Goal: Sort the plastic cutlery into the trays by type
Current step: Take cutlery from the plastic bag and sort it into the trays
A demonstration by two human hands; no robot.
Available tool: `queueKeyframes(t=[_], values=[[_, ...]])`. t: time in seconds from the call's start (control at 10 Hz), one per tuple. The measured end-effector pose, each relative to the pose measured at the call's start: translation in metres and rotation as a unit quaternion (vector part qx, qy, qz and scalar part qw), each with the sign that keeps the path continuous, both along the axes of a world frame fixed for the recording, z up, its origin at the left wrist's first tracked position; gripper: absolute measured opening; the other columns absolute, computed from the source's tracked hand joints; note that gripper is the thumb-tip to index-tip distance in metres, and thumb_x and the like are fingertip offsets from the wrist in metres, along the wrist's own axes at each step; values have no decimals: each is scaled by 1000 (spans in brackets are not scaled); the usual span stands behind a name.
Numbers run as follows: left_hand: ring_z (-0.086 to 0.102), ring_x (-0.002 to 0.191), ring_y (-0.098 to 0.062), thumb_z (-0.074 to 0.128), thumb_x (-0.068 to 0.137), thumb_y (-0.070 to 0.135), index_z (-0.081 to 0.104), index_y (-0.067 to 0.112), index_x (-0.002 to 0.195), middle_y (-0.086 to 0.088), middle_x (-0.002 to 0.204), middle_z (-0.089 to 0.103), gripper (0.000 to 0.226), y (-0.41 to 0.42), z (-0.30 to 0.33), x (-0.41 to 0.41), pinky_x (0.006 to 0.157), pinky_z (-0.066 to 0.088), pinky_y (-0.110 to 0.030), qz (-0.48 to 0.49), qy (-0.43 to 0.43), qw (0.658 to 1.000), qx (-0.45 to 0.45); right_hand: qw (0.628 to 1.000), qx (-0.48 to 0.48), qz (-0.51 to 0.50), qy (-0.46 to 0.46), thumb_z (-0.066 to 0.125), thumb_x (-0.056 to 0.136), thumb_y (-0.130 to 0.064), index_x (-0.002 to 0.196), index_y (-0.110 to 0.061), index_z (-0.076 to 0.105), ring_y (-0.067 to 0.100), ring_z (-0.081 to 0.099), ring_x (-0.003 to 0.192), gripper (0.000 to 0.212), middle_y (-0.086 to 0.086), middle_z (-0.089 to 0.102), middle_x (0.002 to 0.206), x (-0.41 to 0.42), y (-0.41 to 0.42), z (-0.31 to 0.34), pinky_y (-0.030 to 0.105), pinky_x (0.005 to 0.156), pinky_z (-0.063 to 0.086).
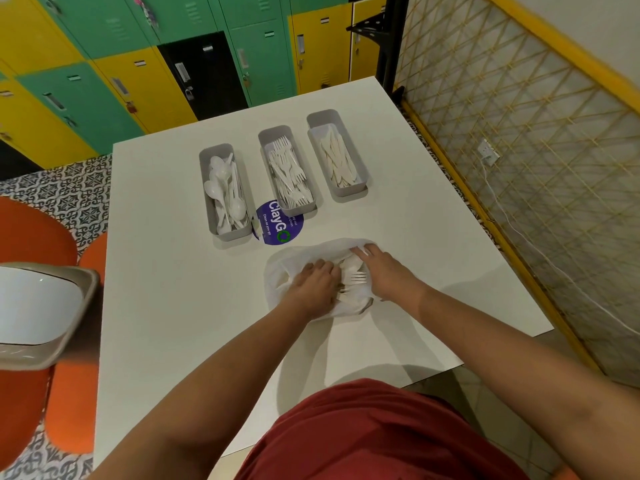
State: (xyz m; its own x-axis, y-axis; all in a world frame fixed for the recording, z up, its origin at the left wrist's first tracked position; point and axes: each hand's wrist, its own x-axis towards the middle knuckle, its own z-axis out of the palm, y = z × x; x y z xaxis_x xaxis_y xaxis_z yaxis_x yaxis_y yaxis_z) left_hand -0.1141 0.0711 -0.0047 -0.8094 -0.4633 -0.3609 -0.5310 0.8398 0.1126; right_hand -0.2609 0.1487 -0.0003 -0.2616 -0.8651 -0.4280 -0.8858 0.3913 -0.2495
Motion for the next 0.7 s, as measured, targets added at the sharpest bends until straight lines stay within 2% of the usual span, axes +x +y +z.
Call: queueKeyframes(t=[0.1,0.2,0.3,0.4,0.5,0.6,0.7], values=[[36,129,-27,50,88,20,33,9,136,-10,140,37,52,1,-3,1,108,29,-36,11,14,1000,23,1000,6,-6,-19,63,76,9,149,-27,11,34,47,121,97,5,11,155,2,2,-2,38,90,47],[27,137,-30,57,86,16,22,7,144,-14,149,26,68,4,-3,2,114,21,-34,52,15,996,76,999,12,-29,-24,67,73,8,149,-27,15,35,51,118,99,3,10,156,2,5,1,38,86,50],[24,139,-32,61,85,12,17,4,145,-17,149,25,74,5,-4,2,114,19,-34,83,11,988,131,997,15,-60,-43,69,72,7,149,-26,18,36,52,117,98,-1,9,157,0,5,2,36,76,53],[26,138,-35,60,85,18,22,8,142,-16,148,28,69,5,-12,12,115,24,-39,134,-5,978,158,995,6,-79,-63,70,74,3,147,-26,24,36,52,116,91,-3,12,156,-3,6,1,32,68,52],[23,140,-35,54,89,25,22,10,143,-13,152,23,64,8,-12,15,115,23,-39,130,-21,982,132,993,-1,-82,-79,68,76,3,146,-26,26,35,51,118,87,-3,12,156,-4,7,-1,33,70,53],[27,139,-32,45,95,14,20,7,146,-15,153,23,57,11,-15,17,114,24,-39,102,-32,984,141,993,-6,-76,-92,64,79,5,147,-26,25,33,48,123,84,-2,16,156,-4,10,-6,37,81,53],[37,132,-33,45,95,13,28,3,141,-18,145,34,49,13,5,15,108,32,-40,49,-47,994,85,993,-3,-64,-103,67,75,7,148,-25,24,31,45,128,90,-1,18,156,-5,11,-10,37,90,50]])
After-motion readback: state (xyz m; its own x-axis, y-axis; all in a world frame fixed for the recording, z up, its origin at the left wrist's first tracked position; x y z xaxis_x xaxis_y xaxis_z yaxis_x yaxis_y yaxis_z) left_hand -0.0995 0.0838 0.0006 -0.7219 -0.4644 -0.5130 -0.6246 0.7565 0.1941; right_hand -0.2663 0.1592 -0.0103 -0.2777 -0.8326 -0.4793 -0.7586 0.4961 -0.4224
